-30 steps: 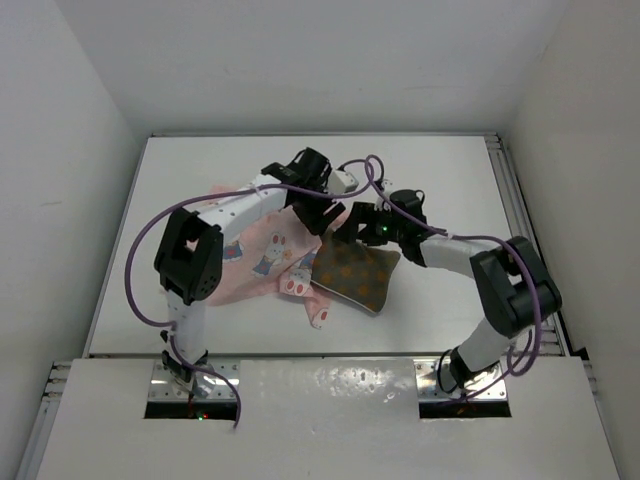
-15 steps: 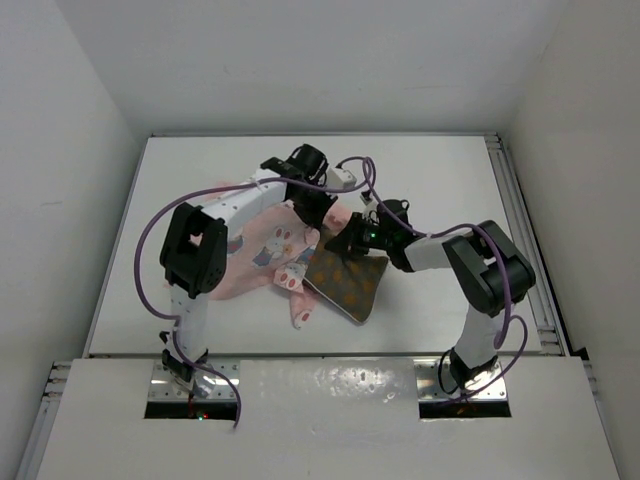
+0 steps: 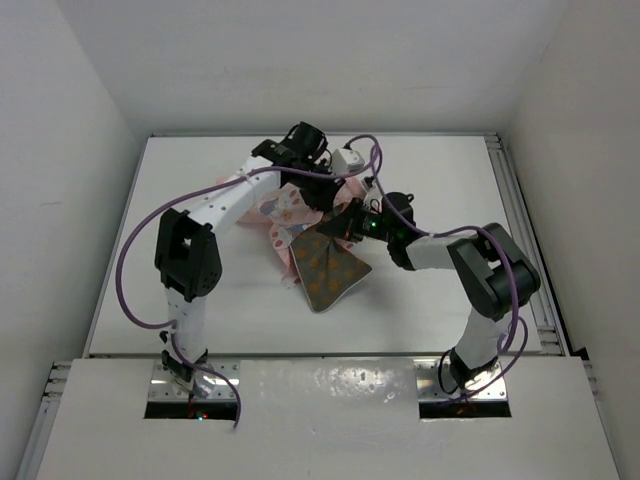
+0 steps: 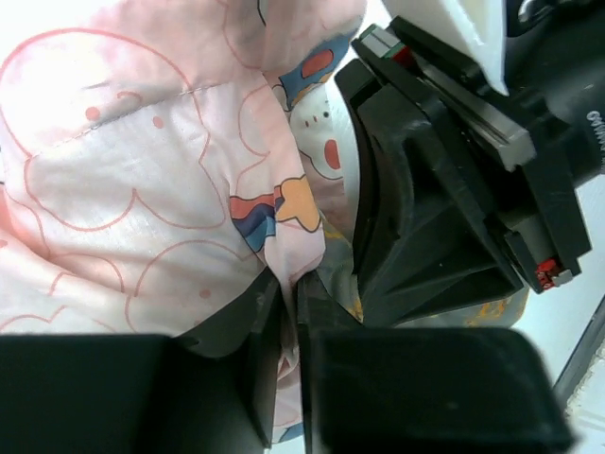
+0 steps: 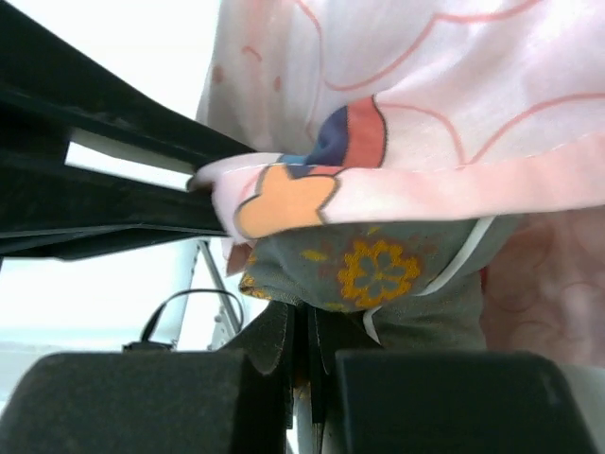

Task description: Put the pillow into the pillowcase

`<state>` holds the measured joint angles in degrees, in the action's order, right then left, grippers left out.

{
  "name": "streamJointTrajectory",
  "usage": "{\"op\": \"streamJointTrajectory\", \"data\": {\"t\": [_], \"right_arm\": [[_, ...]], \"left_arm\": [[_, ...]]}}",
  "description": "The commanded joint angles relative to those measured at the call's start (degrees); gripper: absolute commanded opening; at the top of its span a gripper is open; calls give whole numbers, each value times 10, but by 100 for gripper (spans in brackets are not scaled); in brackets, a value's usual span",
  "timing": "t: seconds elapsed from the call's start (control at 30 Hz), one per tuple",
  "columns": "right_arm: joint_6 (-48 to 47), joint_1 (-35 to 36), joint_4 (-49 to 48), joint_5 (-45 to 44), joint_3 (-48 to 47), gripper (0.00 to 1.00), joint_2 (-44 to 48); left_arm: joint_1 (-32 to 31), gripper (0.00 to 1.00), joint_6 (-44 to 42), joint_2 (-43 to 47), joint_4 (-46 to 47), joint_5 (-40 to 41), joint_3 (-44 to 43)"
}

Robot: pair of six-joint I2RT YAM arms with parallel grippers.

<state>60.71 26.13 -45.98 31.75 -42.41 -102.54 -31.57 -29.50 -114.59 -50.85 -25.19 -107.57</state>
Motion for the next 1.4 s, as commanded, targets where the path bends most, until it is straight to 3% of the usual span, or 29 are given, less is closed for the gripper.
{"op": "streamJointTrajectory", "data": {"t": [0.0, 0.17, 0.3, 0.43, 0.57, 0.73, 0.87, 1.03, 1.1, 1.37], "right_arm": [[42, 5, -108, -7, -10, 0, 10], [48, 6, -126, -34, 22, 0, 13], [47, 7, -123, -41, 39, 0, 14], [76, 7, -153, -49, 63, 0, -1], [107, 14, -182, -61, 88, 0, -7], [107, 18, -182, -78, 104, 0, -8], [103, 17, -181, -79, 107, 0, -13], [94, 15, -167, -83, 107, 0, -23], [94, 9, -160, -85, 105, 0, -22], [78, -21, -136, -78, 59, 0, -12]], "left_arm": [[-24, 10, -2, 44, 9, -43, -5], [-21, 9, 14, 30, 68, 41, 65], [-20, 60, 26, 13, 98, 58, 68], [-21, 72, 35, -3, 138, 59, 81], [-21, 61, 44, -34, 140, 68, 82], [-19, 60, 32, -61, 134, 107, 94], [-17, 6, 44, -54, 122, 97, 82], [-8, 5, 75, -28, 108, 79, 12], [-6, 0, 65, -7, 95, 59, -9], [-8, 0, 43, 49, 44, 14, 29]]}}
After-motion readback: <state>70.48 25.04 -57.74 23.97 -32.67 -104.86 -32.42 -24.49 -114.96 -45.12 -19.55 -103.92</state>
